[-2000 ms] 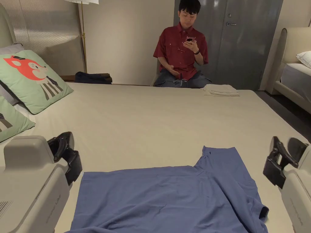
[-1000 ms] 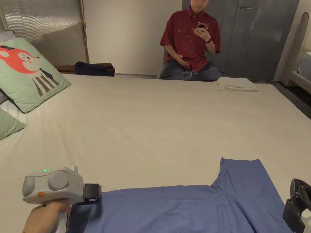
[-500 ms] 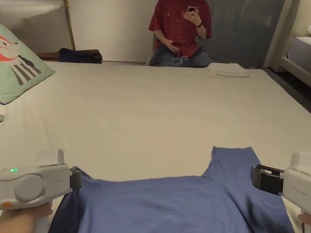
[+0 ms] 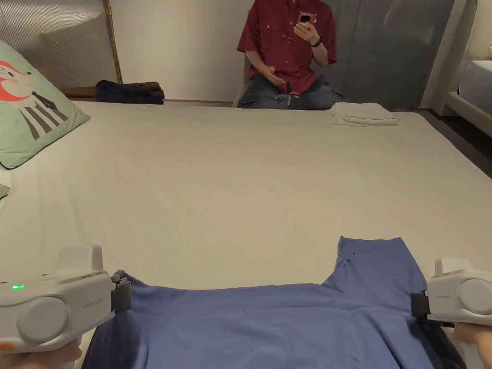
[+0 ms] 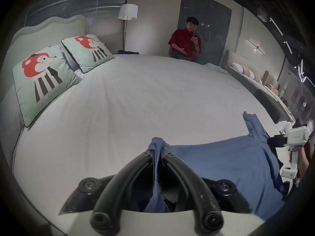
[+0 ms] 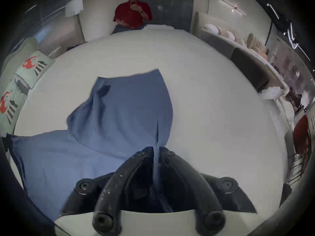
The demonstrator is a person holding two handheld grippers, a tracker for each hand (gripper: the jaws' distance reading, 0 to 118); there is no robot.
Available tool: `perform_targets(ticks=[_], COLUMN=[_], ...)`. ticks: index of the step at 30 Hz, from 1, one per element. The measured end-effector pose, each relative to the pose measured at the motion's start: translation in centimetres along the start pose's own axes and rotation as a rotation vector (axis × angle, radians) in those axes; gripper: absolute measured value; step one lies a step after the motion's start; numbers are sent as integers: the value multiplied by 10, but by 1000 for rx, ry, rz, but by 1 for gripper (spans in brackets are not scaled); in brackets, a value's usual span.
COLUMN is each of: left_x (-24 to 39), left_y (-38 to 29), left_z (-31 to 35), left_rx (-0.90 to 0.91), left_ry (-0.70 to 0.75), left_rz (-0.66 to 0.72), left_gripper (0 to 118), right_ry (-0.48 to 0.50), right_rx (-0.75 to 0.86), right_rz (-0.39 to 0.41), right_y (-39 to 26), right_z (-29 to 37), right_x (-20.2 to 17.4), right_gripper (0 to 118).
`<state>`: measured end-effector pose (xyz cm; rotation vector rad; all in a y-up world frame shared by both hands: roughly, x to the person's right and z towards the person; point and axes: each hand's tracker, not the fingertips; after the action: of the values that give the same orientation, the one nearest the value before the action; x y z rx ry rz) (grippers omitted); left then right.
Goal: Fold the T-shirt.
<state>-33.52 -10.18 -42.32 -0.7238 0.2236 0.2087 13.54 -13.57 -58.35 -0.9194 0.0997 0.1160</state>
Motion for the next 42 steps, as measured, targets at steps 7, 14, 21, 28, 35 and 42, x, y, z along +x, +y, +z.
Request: perform_targets(ticks=[7, 14, 21, 28, 35, 42], left_x=[2, 13, 16, 20, 16, 14], left_y=[-5, -62, -140, -184, -155, -52], left_z=[61, 143, 200, 232, 255, 283], left_rx=[155, 389, 601, 723, 783, 866], left_ry=[3, 65, 152, 206, 181, 127], left_rz=[-2, -21, 55, 98, 112, 108], left_gripper=[1, 1, 1, 1, 1, 1], right_ry=[-11, -1, -79, -96, -81, -51], right_rx=[362, 666, 903, 993, 1059, 1146], right_rz=[-20, -75, -91, -125, -142, -122], right_y=[-36, -112, -190, -231, -214, -126], right_z=[86, 196, 250, 281, 311, 353], right_x=[24, 15, 6, 4, 8, 15], right_gripper=[6, 6, 6, 6, 6, 6])
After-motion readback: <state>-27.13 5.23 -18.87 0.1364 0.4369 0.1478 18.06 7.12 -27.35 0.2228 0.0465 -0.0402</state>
